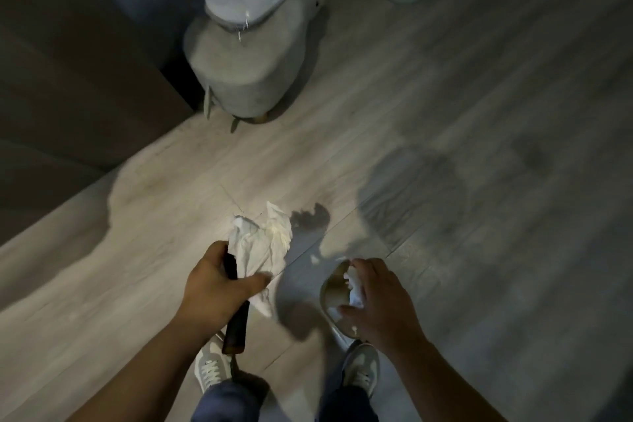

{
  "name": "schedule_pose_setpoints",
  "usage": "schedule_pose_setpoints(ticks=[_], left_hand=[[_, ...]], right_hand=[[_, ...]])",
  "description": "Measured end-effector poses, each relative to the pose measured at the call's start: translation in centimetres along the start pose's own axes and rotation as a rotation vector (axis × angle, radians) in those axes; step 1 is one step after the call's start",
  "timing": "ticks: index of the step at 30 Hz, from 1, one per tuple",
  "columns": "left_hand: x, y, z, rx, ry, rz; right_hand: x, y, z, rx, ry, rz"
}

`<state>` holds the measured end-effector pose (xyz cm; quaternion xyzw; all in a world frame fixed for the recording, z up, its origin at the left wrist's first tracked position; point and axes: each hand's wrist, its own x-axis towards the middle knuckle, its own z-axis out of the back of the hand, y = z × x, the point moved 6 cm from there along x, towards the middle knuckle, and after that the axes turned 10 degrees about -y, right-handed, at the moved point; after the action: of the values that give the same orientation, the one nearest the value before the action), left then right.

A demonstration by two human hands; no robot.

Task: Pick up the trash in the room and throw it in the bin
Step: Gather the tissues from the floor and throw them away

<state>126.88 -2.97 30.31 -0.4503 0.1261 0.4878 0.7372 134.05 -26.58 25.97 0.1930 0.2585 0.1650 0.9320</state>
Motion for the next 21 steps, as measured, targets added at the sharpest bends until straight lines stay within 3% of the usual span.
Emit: schedule_pose_setpoints(ticks=[4, 7, 21], left_hand=[[-5.0, -7.0, 3.2, 0.004, -0.004, -0.056], [-8.9, -12.9, 4.9, -0.02, -0.003, -0.125], [-30.0, -39.8, 12.2, -0.192, -0.047, -0.517]], right_hand=[[-2.7, 2.6, 8.6, 0.049, -0.132, 0.039], [-4.5, 4.5, 15.4, -0.023, -0.115, 0.093], [-17.6, 8.2, 52.8, 0.054, -0.571, 0.189]])
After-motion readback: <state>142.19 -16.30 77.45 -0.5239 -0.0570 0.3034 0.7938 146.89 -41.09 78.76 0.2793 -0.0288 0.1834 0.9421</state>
